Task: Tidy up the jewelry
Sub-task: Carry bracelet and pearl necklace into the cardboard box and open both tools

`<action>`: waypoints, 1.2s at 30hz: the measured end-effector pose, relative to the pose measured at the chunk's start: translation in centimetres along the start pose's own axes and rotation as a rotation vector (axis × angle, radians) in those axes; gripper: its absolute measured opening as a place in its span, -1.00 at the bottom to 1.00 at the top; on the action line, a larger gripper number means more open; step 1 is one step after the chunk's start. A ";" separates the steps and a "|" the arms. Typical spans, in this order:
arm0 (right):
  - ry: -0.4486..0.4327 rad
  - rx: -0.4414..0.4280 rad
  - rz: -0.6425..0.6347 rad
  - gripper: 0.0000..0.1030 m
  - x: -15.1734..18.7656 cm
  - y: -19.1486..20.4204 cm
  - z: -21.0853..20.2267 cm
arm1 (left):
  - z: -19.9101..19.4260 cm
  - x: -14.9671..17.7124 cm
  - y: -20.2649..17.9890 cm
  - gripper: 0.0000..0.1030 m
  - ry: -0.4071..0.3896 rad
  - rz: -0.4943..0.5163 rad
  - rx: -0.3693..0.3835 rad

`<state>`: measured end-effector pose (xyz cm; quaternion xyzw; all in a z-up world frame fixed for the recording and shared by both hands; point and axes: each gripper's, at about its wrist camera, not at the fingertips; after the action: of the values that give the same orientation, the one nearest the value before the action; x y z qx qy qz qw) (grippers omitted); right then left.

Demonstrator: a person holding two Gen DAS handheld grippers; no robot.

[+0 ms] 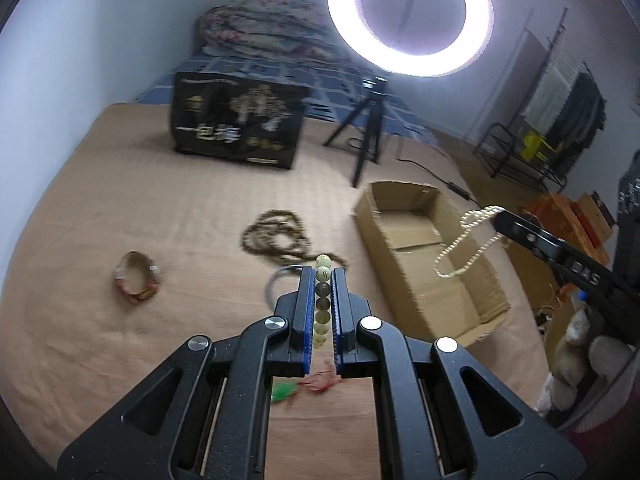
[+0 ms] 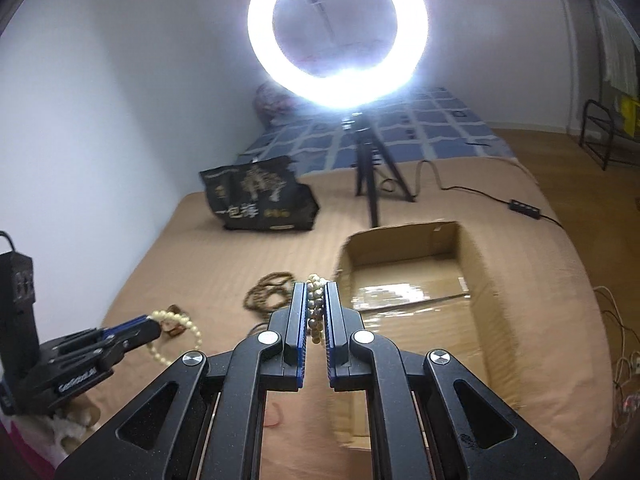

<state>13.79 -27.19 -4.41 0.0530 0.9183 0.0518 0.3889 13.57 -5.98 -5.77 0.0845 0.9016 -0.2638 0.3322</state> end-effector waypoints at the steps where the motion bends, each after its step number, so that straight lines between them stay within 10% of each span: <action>1: 0.002 0.007 0.005 -0.88 -0.1 -0.5 -0.1 | 0.3 -0.1 -0.6 -0.90 0.007 0.005 0.019; 17: 0.050 0.094 0.091 -0.88 -0.7 -7.2 2.3 | 5.7 -0.7 -8.3 -0.90 0.112 0.113 0.188; 36: 0.096 0.125 0.088 -0.87 -0.2 -8.2 4.2 | 10.5 0.8 -10.3 -0.83 0.204 0.149 0.192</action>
<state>16.47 -35.08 -8.28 0.1147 0.9340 0.0139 0.3380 15.38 -20.26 -8.67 0.2090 0.8925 -0.3133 0.2482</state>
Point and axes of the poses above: each gripper's, at about its wrist camera, not at the fingertips, and z roughly the way its jaws point, y to its left, x to its underside, and after that the axes turned 12 degrees about x, right-handed
